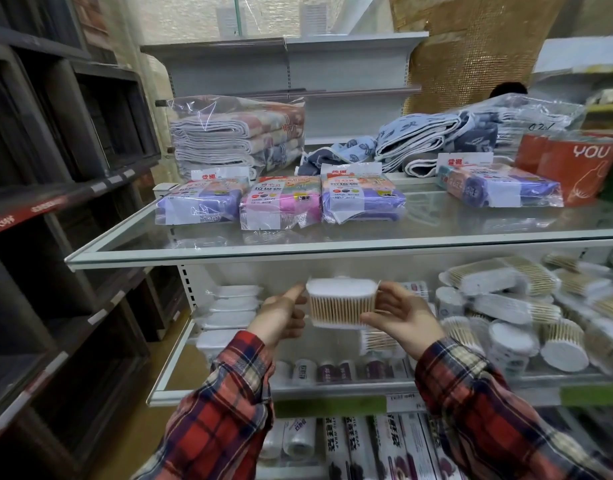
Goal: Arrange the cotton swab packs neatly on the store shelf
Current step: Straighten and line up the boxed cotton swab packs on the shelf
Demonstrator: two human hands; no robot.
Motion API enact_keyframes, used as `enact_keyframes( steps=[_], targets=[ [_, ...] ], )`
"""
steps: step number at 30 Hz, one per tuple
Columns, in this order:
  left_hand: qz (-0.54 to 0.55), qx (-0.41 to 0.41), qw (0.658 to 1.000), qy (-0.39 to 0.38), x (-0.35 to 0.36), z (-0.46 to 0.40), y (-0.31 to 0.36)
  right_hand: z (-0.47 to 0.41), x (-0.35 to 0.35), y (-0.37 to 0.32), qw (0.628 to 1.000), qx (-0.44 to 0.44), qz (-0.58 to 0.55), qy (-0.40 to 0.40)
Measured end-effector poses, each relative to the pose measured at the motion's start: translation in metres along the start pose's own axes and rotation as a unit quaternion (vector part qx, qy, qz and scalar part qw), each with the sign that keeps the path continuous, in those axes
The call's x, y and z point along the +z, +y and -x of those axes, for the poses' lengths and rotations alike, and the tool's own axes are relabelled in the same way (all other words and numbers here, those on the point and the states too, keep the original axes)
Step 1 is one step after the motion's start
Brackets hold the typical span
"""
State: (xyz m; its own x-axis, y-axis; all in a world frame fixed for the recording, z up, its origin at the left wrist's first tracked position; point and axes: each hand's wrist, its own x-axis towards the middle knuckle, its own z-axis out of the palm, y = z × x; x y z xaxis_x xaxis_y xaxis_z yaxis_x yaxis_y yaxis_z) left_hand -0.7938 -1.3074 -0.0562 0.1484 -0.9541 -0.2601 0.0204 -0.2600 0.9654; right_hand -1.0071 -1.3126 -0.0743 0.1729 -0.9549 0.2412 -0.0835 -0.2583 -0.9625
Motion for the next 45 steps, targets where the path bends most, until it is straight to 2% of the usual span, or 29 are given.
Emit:
enact_keyframes(
  steps=[4, 10, 14, 25, 28, 31, 34, 37, 39, 41, 45],
  targets=[
    [0.048, -0.076, 0.992, -0.091, -0.004, 0.008, 0.001, 0.006, 0.001, -0.003, 1.000, -0.031, -0.007, 0.003],
    [0.029, -0.107, 0.985, -0.133, -0.009, 0.015, -0.002, 0.017, 0.002, -0.004, 0.998, -0.067, -0.007, -0.001],
    [0.057, -0.110, 0.983, -0.138, -0.012, 0.016, -0.002, 0.022, 0.002, -0.003, 0.996, -0.073, 0.040, -0.021],
    [0.124, -0.082, 0.977, -0.156, -0.019, 0.018, -0.006, 0.024, 0.007, 0.003, 0.981, -0.106, 0.163, -0.007],
    [0.135, -0.071, 0.977, -0.150, -0.021, 0.017, -0.005, 0.023, 0.011, 0.002, 0.976, -0.127, 0.179, 0.006],
    [0.138, -0.052, 0.979, -0.142, -0.023, 0.016, -0.001, 0.019, 0.014, 0.006, 0.973, -0.153, 0.166, 0.051],
    [0.125, -0.020, 0.984, -0.127, -0.026, 0.014, 0.003, 0.008, 0.015, 0.003, 0.989, -0.057, 0.032, 0.131],
    [0.128, 0.007, 0.984, -0.120, -0.029, 0.013, 0.007, -0.007, 0.015, -0.010, 0.982, 0.120, -0.095, 0.109],
    [0.128, 0.022, 0.985, -0.116, -0.029, 0.013, 0.009, -0.013, 0.014, -0.013, 0.979, 0.178, -0.083, 0.052],
    [0.123, 0.036, 0.985, -0.114, -0.028, 0.012, 0.008, -0.016, 0.018, -0.011, 0.983, 0.181, -0.022, 0.017],
    [0.119, 0.060, 0.986, -0.098, -0.027, 0.008, 0.001, -0.022, 0.027, -0.006, 0.985, 0.172, 0.007, 0.008]
  ],
)
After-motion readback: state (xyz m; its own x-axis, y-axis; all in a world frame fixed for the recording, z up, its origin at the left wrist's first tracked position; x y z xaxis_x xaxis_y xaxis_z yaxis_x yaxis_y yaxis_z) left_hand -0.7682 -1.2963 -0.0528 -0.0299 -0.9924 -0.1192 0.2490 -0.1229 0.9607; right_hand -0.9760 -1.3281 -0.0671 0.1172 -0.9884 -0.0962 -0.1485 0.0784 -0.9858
